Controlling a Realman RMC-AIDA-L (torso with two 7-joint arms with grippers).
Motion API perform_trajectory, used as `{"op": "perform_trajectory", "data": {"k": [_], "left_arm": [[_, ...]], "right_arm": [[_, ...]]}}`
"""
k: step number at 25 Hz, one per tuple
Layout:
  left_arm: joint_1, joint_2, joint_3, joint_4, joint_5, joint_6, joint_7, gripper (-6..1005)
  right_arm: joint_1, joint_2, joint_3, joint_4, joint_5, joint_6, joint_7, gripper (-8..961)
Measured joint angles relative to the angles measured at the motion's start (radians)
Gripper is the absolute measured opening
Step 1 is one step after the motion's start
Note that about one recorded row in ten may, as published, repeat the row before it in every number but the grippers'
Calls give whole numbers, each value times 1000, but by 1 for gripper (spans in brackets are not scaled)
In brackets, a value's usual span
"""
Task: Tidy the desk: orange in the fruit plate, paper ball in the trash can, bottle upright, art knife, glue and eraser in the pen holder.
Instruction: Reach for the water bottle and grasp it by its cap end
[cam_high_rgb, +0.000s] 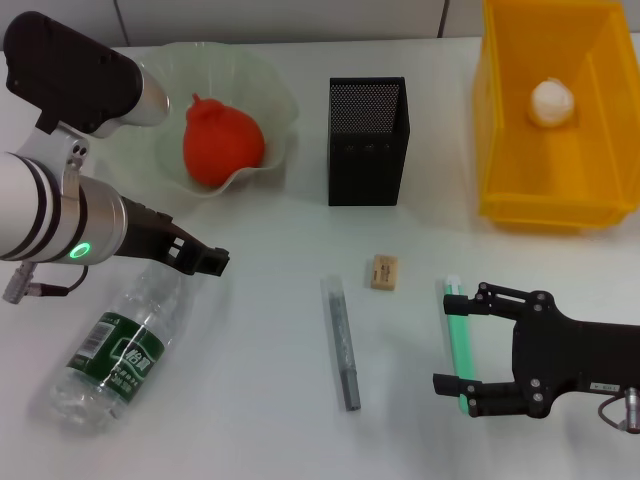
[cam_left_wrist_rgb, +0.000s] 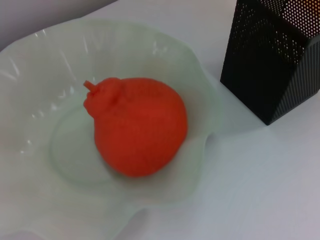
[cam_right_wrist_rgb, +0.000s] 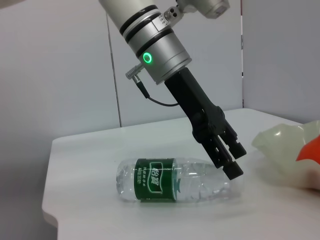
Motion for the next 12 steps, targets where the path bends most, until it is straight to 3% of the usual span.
{"op": "perform_trajectory", "data": {"k": [12], "left_arm": [[-4, 0, 5, -9, 14, 0, 0, 812]], "right_arm": [[-3, 0, 1, 4, 0, 6, -1, 842]]}}
